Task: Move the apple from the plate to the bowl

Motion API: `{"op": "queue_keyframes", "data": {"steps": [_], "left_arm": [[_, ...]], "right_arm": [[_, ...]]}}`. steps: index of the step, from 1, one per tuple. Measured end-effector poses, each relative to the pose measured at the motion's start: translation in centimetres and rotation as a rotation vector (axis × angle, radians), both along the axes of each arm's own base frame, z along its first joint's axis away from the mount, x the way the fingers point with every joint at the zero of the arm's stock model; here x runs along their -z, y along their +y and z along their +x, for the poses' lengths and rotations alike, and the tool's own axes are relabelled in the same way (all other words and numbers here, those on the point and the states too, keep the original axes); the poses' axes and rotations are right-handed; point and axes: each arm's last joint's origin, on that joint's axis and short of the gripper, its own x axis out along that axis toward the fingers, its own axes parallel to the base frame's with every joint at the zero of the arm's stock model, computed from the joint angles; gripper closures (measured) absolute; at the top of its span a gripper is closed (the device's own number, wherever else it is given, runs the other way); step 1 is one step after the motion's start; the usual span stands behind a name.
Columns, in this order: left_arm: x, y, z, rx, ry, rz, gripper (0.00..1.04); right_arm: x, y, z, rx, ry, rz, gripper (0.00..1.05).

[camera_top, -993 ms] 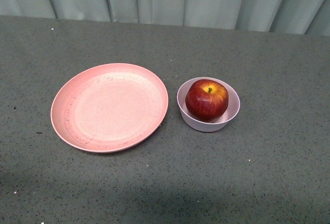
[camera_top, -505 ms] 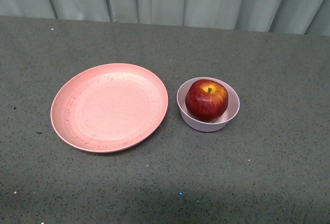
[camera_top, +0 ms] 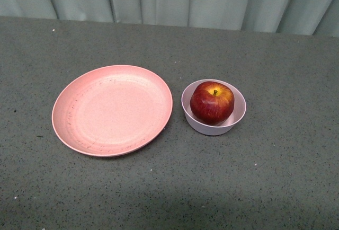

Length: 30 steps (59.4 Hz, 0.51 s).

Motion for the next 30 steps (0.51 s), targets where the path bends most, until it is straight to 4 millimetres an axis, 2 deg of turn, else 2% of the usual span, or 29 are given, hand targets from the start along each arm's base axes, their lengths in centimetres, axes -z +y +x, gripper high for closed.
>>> {"op": "queue_keyframes", "data": {"steps": [17, 30], "left_arm": [[0.3, 0.0, -1.2, 0.0, 0.007, 0.001, 1.0], [0.3, 0.0, -1.2, 0.0, 0.007, 0.002, 0.64]], "right_arm": [[0.0, 0.0, 0.0, 0.0, 0.0, 0.0, 0.09], [0.0, 0.0, 0.0, 0.0, 0.0, 0.0, 0.09]]}}
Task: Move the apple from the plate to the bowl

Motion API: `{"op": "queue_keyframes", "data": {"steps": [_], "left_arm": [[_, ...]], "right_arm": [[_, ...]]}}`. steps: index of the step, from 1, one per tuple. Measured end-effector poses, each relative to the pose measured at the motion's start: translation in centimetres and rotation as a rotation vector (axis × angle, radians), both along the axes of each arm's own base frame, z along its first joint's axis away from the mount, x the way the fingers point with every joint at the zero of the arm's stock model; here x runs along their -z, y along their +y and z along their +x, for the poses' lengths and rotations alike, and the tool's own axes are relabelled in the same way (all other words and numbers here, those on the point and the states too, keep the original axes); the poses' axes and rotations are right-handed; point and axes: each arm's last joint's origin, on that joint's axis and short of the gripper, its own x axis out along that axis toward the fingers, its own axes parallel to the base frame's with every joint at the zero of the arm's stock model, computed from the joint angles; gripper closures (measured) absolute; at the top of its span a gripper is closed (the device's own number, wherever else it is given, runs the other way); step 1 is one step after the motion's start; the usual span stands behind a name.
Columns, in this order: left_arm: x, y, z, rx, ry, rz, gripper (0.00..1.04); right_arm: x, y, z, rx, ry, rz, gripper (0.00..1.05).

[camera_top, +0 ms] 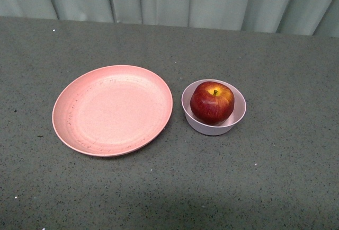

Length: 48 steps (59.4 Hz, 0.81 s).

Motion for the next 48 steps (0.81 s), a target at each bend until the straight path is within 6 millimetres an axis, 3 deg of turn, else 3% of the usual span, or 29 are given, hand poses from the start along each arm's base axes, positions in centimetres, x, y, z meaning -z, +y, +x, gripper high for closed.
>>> {"op": "queue_keyframes", "data": {"steps": [6, 17, 48], "left_arm": [[0.0, 0.0, 0.0, 0.0, 0.0, 0.0, 0.47], [0.0, 0.0, 0.0, 0.0, 0.0, 0.001, 0.05], [0.0, 0.0, 0.0, 0.0, 0.0, 0.001, 0.07]], "right_arm": [[0.0, 0.0, 0.0, 0.0, 0.0, 0.0, 0.09], [0.0, 0.0, 0.0, 0.0, 0.0, 0.0, 0.09], [0.0, 0.0, 0.0, 0.0, 0.0, 0.0, 0.09]]}}
